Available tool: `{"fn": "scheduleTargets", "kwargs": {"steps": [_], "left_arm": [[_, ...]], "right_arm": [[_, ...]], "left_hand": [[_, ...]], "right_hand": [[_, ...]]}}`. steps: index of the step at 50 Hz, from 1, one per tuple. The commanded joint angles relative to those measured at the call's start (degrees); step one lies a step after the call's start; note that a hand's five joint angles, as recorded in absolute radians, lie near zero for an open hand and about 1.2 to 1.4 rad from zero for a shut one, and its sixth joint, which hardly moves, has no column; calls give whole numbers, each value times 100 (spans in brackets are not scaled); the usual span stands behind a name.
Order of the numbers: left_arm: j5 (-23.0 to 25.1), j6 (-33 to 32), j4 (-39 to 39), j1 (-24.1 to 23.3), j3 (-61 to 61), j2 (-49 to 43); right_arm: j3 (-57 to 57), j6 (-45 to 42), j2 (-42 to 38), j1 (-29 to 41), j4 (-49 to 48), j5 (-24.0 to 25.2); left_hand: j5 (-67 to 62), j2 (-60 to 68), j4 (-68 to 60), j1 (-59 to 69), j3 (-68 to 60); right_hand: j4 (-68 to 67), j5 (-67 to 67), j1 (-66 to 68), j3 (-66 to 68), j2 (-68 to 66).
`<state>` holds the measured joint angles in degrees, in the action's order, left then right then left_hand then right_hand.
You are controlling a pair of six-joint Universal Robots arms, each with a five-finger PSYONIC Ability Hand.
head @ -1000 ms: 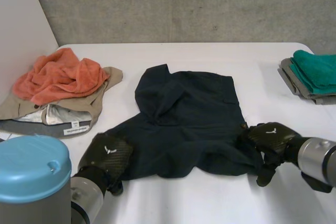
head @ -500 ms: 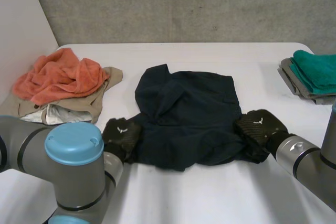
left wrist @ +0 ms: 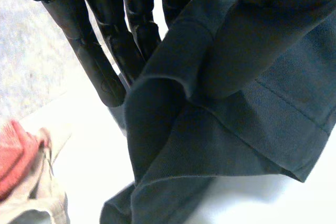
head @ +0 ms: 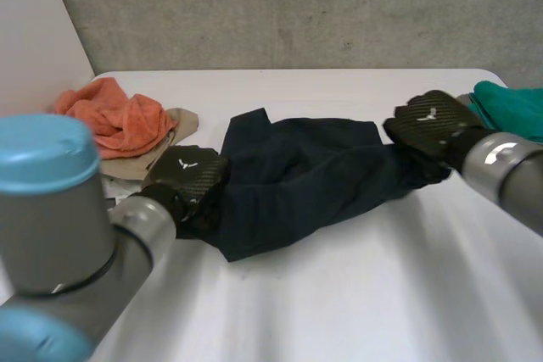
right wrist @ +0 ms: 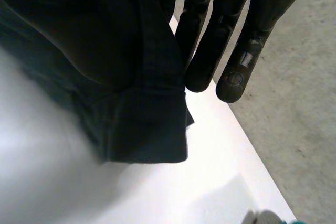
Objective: Fold the laundry.
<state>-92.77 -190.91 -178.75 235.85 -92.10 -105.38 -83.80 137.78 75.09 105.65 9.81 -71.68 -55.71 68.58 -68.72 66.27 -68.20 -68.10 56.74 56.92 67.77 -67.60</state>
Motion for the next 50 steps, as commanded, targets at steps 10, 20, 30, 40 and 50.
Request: {"fn": "scheduleTargets", "kwargs": {"steps": [10, 20, 30, 40, 50], "left_arm": [[-760, -122, -380, 462, 1863, -1935], [-927, -140, -1241, -240, -78, -265], [-1112, -69, -1294, -953, -177, -1001], [-1507, 45, -1400, -796, 675, -2082], [-1507, 80, -1531, -575, 1062, -2382]], "right_arm": [[1920, 372, -2631, 1124, -902, -2052], [1762, 627, -2473, 1169, -893, -2052], [1568, 636, -2429, 1151, -902, -2052], [1269, 759, -2315, 1151, -911, -2052], [1015, 803, -2192, 1142, -920, -2043]], "left_hand": [[3666, -3952, 3967, -3721, 3915], [3163, -3449, 3464, -3219, 3412], [3278, -3565, 3579, -3334, 3528], [3312, -3599, 3613, -3368, 3562], [2775, -3061, 3076, -2831, 3024]], "right_hand": [[-1190, 1326, 2308, 1223, -1240], [-1190, 1326, 2308, 1223, -1240], [-1190, 1326, 2308, 1223, -1240], [-1190, 1326, 2308, 1223, -1240], [-1190, 1326, 2308, 1223, -1240]]}}
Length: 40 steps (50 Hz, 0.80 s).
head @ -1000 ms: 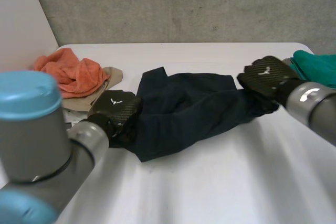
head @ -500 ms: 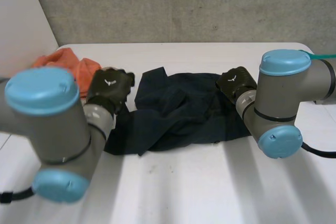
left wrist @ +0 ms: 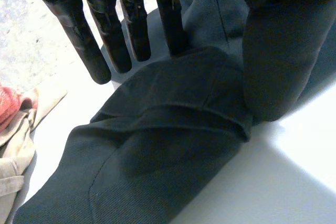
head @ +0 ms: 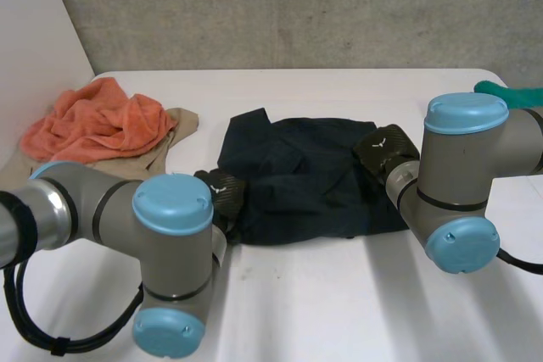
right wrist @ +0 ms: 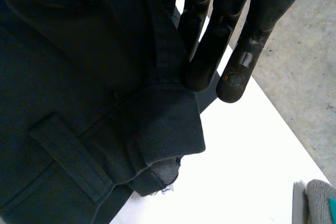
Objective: Fold the laundry.
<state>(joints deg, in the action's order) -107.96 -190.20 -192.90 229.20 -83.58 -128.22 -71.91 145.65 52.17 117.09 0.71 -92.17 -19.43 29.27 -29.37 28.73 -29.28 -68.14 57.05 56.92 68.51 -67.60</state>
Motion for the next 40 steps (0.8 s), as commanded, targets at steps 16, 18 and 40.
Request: {"fn": "scheduleTargets", "kwargs": {"steps": [16, 18, 40], "left_arm": [[64, -87, -301, 213, 35, 174], [73, -79, -293, 230, 17, 218], [705, -1053, 1655, 327, -1150, 2967]], "right_arm": [[-298, -1, 267, -46, 25, 50], [-333, -27, 311, -46, 25, 42], [-1220, -878, 2488, -581, 2332, 1130]], "left_hand": [[-2939, 2954, -2945, 3009, -2954], [-3074, 3089, -3080, 3144, -3089], [-5057, 5073, -5063, 5127, -5072]], "right_hand": [[-1186, 1295, 2308, 1149, -1240], [-1186, 1295, 2308, 1149, -1240], [-1186, 1295, 2308, 1149, -1240]]}}
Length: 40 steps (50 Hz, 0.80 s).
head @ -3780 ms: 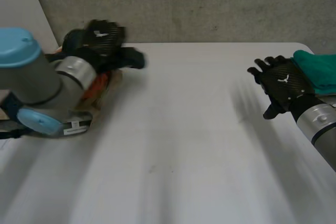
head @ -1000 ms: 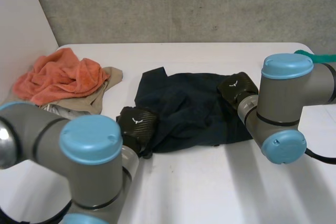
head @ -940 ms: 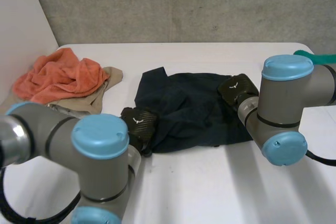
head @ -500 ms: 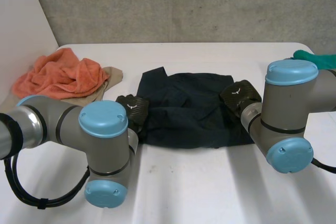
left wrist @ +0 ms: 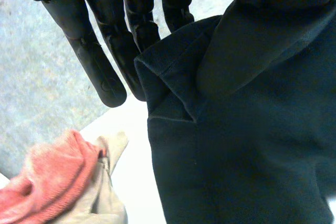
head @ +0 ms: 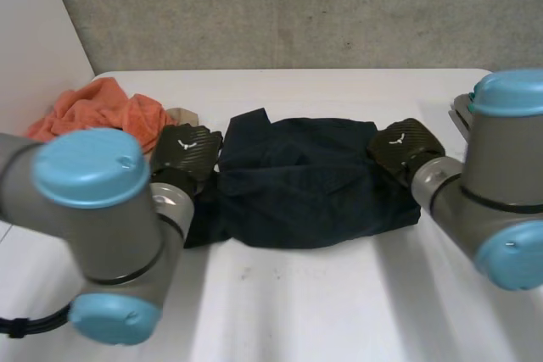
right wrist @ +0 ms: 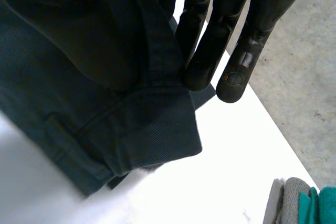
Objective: Fold the laundry.
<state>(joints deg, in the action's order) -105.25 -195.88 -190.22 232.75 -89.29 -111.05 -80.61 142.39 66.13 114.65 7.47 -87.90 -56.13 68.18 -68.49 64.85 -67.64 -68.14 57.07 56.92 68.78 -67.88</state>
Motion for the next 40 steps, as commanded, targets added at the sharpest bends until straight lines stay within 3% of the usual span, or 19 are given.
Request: {"fn": "scheduleTargets", "kwargs": {"steps": [1, 4, 9, 13, 17, 19, 28, 32, 36, 40], "left_arm": [[479, -530, 1591, -37, -660, 1348], [689, -766, 2397, -63, -1062, 1681], [1024, -961, 2955, -81, -1556, 1709], [1094, -970, 2622, -90, -1548, 1245], [1042, -987, 2051, -55, -1048, 463], [954, -987, 1770, -11, -513, -29], [488, -1303, 1198, 376, 1685, -1226], [497, -1751, 514, 516, 2520, -1533], [497, -2199, -777, 578, 3223, -1710], [497, -2359, -2307, 710, 3742, -1675]], "right_arm": [[-394, -668, 1199, -382, 1852, 756], [-753, -1326, 1657, -680, 2714, 1002], [-1439, -2311, 2000, -1120, 3313, 1187], [-1861, -2488, 1931, -1156, 2971, 1345], [-1880, -2295, 1290, -1129, 2347, 1258], [-1582, -2102, 807, -1103, 2048, 1126], [167, -1364, -38, -831, 1380, 370], [993, -1162, -293, -813, 836, 308], [1828, -1012, -443, -813, -86, 308], [2426, -924, -443, -795, -1632, 300]], "left_hand": [[-1387, 1182, -1151, 1515, -1236], [-1387, 1182, -1151, 1515, -1236], [-1387, 1182, -1151, 1515, -1236], [-1387, 1182, -1151, 1515, -1236], [-1387, 1182, -1151, 1515, -1236], [-1387, 1182, -1151, 1515, -1236], [-1387, 1182, -1151, 1515, -1236], [-1387, 1182, -1151, 1515, -1236], [-1387, 1182, -1151, 1515, -1236], [-1387, 1182, -1151, 1515, -1236]], "right_hand": [[-1186, 1293, 2308, 1122, -1212], [-1186, 1293, 2308, 1122, -1212], [-1186, 1293, 2308, 1122, -1212], [-1186, 1293, 2308, 1122, -1212], [-1186, 1293, 2308, 1122, -1212], [-1186, 1293, 2308, 1122, -1212], [-1186, 1293, 2308, 1122, -1212], [-1186, 1293, 2308, 1122, -1212], [-1186, 1293, 2308, 1122, -1212], [-1186, 1293, 2308, 1122, -1212]]}}
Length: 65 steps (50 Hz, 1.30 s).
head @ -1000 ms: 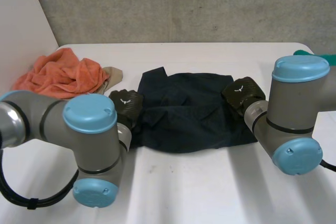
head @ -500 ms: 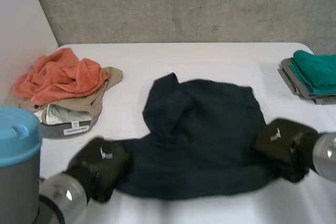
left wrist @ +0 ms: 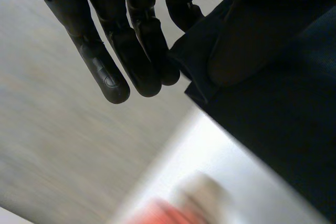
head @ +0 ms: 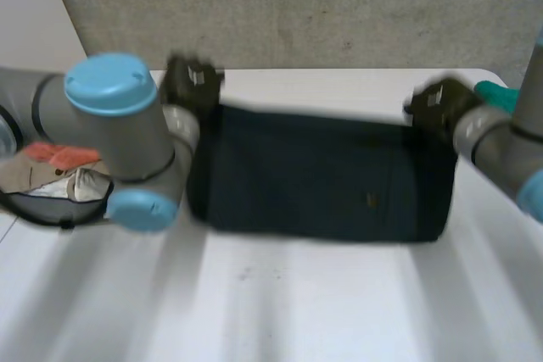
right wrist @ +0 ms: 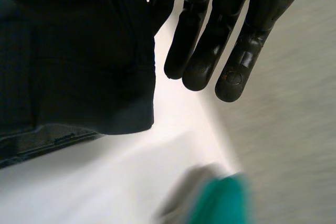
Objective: Fold the laundry.
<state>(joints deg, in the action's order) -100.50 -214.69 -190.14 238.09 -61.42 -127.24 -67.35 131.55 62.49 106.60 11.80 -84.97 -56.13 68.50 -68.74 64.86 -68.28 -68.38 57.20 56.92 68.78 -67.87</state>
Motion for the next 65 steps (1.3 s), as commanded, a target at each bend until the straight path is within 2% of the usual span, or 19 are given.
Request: {"fn": "scheduleTargets", "kwargs": {"steps": [1, 5, 11, 16, 22, 31, 35, 42, 43, 47, 54, 58, 63, 64, 65], "left_arm": [[13, -469, -2839, 220, 1078, -12], [30, -294, -3537, 220, 1185, 259], [48, 401, -3206, 211, 712, 638], [48, 551, -2898, 176, -429, 893], [57, 551, -2871, 106, -1837, 911], [31, 525, -2617, -246, -3437, 832], [13, 507, -2046, -395, -3781, 946], [-5, 560, -87, -571, -4009, 1649], [-22, 586, 350, -588, -4062, 1754], [-92, 595, 1239, -676, -4246, 2122], [-303, 577, 1874, -1010, -4615, 2659], [-339, 525, 2006, -1133, -4686, 2827], [-268, 533, 2165, -1160, -4599, 2853], [-260, 533, 2165, -1160, -4572, 2853], [-260, 516, 2165, -1169, -4476, 2862]], "right_arm": [[1205, 178, -53, 27, -2773, -11], [1285, 213, 61, 71, -4026, -46], [1216, 231, 88, 414, -4037, -55], [620, 240, 105, 537, -3809, -46], [-330, 231, 97, 511, -3458, -29], [-1666, 398, -175, 432, -1920, 68], [-1975, 477, -193, 432, -1682, 147], [-2432, 407, -71, 432, -1041, 209], [-2493, 390, 34, 414, -770, 209], [-2695, 354, 412, 405, 82, 244], [-3485, -478, 1106, 81, 1235, 270], [-3882, -920, 1406, -78, 1421, 279], [-3979, -973, 1512, -113, 1378, 279], [-3971, -973, 1521, -113, 1369, 288], [-3918, -964, 1512, -113, 1325, 314]], "left_hand": [[-1387, 1150, -1126, 1514, -1172], [-1387, 1150, -1126, 1514, -1172], [-1387, 1150, -1126, 1514, -1172], [-1387, 1150, -1126, 1514, -1172], [-1387, 1150, -1126, 1514, -1172], [-1387, 1150, -1126, 1514, -1172], [-1387, 1150, -1126, 1514, -1172], [-1387, 1150, -1126, 1514, -1172], [-1387, 1150, -1126, 1514, -1172], [-1387, 1150, -1126, 1514, -1172], [-1387, 1150, -1126, 1514, -1172], [-1387, 1150, -1126, 1514, -1172], [-1387, 1150, -1126, 1514, -1172], [-157, -80, 104, 284, 58], [3669, -3906, 3929, -3542, 3884]], "right_hand": [[-1162, 1280, 2308, 1122, -1213], [-1162, 1280, 2308, 1122, -1213], [-1162, 1280, 2308, 1122, -1213], [-1162, 1280, 2308, 1122, -1213], [-1162, 1280, 2308, 1122, -1213], [-1162, 1280, 2308, 1122, -1213], [-1162, 1280, 2308, 1122, -1213], [-1162, 1280, 2308, 1122, -1213], [-1162, 1280, 2308, 1122, -1213], [-1162, 1280, 2308, 1122, -1213], [-1162, 1280, 2308, 1122, -1213], [-1162, 1280, 2308, 1122, -1213], [-1162, 1280, 2308, 1122, -1213], [-1162, 1280, 2308, 1122, -1213], [-1162, 1280, 2308, 1122, -1213]]}}
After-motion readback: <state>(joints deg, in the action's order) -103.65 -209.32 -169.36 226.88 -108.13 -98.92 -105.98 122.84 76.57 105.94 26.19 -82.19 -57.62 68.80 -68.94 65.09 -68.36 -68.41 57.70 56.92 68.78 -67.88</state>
